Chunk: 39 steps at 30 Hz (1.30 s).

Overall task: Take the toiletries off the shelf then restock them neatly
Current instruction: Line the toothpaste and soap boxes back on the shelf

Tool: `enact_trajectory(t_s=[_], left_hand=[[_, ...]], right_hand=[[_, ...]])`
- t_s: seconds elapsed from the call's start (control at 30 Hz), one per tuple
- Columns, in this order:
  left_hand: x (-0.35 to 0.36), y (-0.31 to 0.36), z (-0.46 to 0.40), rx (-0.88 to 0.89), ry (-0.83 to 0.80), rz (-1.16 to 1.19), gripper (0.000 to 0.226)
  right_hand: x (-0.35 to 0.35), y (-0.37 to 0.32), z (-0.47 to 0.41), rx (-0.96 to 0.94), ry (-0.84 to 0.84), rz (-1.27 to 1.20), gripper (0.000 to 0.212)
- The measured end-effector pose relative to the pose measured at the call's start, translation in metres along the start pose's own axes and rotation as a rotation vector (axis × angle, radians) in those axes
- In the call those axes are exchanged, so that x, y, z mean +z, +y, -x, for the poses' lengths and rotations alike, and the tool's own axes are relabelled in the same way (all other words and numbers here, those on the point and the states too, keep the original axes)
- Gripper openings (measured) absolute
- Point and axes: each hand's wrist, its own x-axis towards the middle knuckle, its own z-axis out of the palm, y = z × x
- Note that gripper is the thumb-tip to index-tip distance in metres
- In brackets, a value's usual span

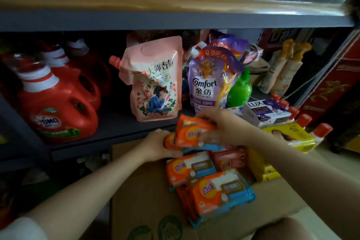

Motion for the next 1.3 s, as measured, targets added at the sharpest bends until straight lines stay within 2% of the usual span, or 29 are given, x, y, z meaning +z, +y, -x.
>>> enact_trajectory(t_s=[0.13, 0.23, 0.33, 0.43, 0.53, 0.63, 0.7, 0.8, 0.9, 1.03, 1.2, 1.3], left_hand=[[0.006, 0.006, -0.010, -0.159, 0.022, -0.123, 0.071], [0.003, 0.009, -0.009, -0.168, 0.079, -0.094, 0.069], [-0.013, 0.012, 0.003, -0.093, 0.207, -0.112, 0.056], [-0.047, 0.016, 0.025, 0.017, 0.377, -0.112, 0.045], [-0.095, 0.032, 0.055, 0.168, 0.524, -0.074, 0.043], [-0.150, 0.057, 0.091, 0.293, 0.748, 0.004, 0.046], [-0.185, 0.073, 0.111, 0.377, 0.913, 0.031, 0.044], [-0.240, 0.088, 0.121, 0.480, 1.075, 0.087, 0.036], [-0.291, 0.097, 0.108, 0.515, 1.152, 0.076, 0.037], [-0.337, 0.102, 0.068, 0.441, 1.081, 0.125, 0.046], [-0.361, 0.110, 0.020, 0.317, 0.958, -0.138, 0.041], [-0.367, 0.113, 0.000, 0.157, 0.888, -0.308, 0.040]], right_hand=[[-0.011, 0.011, -0.002, 0.061, 0.242, -0.164, 0.047], [-0.014, 0.012, -0.007, 0.057, 0.268, -0.154, 0.044], [-0.021, 0.004, -0.015, 0.014, 0.297, -0.186, 0.044], [-0.041, -0.013, -0.029, -0.106, 0.384, -0.144, 0.051], [-0.076, -0.040, -0.050, -0.247, 0.536, -0.126, 0.052], [-0.117, -0.072, -0.076, -0.414, 0.746, -0.041, 0.051], [-0.142, -0.088, -0.095, -0.475, 0.865, 0.030, 0.052], [-0.177, -0.105, -0.120, -0.499, 0.952, -0.006, 0.052], [-0.206, -0.109, -0.146, -0.374, 0.919, -0.026, 0.053], [-0.221, -0.092, -0.173, -0.133, 0.814, 0.133, 0.052], [-0.222, -0.065, -0.184, 0.049, 0.616, 0.277, 0.050], [-0.222, -0.053, -0.189, 0.095, 0.533, 0.309, 0.052]])
